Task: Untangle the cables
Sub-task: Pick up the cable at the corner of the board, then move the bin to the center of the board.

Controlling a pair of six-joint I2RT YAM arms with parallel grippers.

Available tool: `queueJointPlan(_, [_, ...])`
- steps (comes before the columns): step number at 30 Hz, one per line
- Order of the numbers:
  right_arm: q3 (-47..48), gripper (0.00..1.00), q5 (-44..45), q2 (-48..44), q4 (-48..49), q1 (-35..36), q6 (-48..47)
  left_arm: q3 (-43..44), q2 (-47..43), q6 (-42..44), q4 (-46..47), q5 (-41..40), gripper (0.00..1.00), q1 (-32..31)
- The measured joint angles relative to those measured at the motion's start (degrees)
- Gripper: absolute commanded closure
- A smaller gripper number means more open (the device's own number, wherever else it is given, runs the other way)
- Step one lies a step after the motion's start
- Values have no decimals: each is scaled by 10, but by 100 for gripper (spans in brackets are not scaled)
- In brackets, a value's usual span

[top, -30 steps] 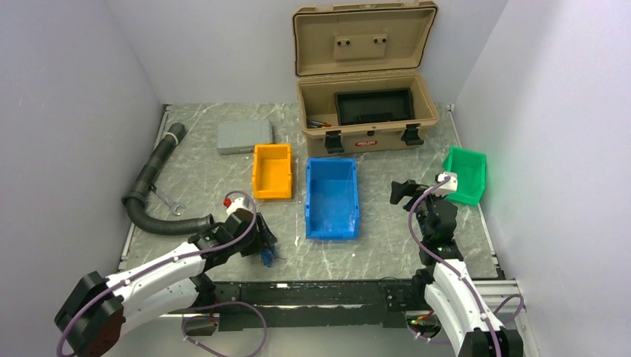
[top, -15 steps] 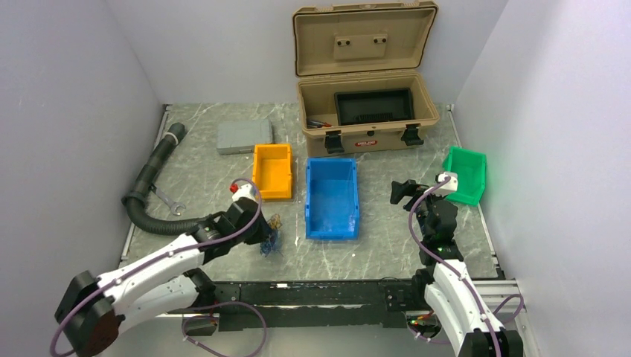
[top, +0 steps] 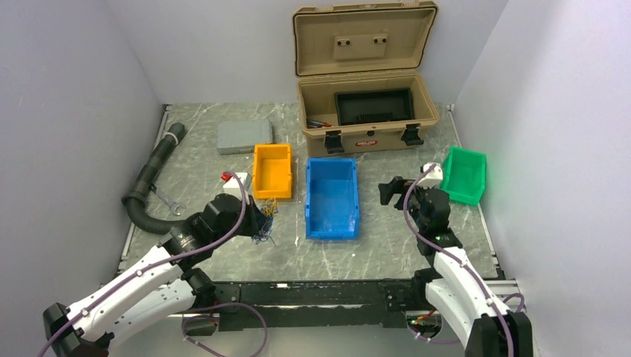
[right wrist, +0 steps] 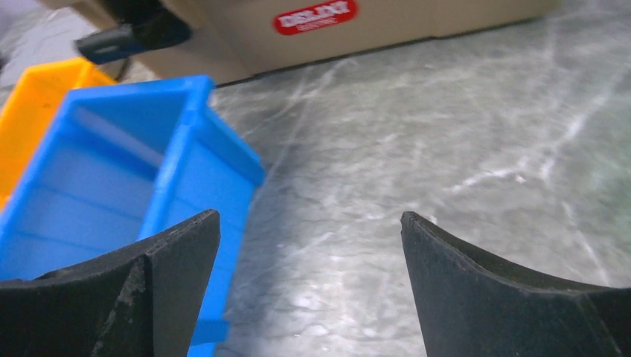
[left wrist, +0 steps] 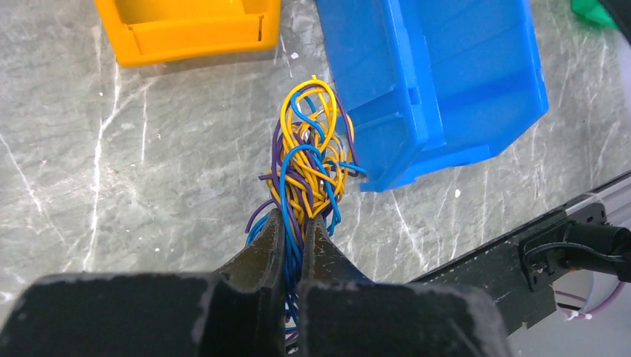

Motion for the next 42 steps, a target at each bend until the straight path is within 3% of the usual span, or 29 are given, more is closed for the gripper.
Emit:
queueJointPlan(8, [155,8,-19,80,-101,94,5,45,2,35,-21,-13,100,0])
queueJointPlan(14, [242,15,-12,187,-148,156,30,63,-10,49,-33,-30,100,0])
queueJointPlan(21, [287,26,26,298,-190,206,66,68,-15,54,-47,-47,100,0])
queueJointPlan(29, [288,36,70,327,-202,218,97,87,-6,55,-60,-52,100,0])
queueJointPlan(38, [288,61,83,348,-202,230,106,106,-7,63,-77,-76,100,2])
queueJointPlan(42, [289,83,84,363,-200,240,112,120,-9,63,-87,-86,100,3])
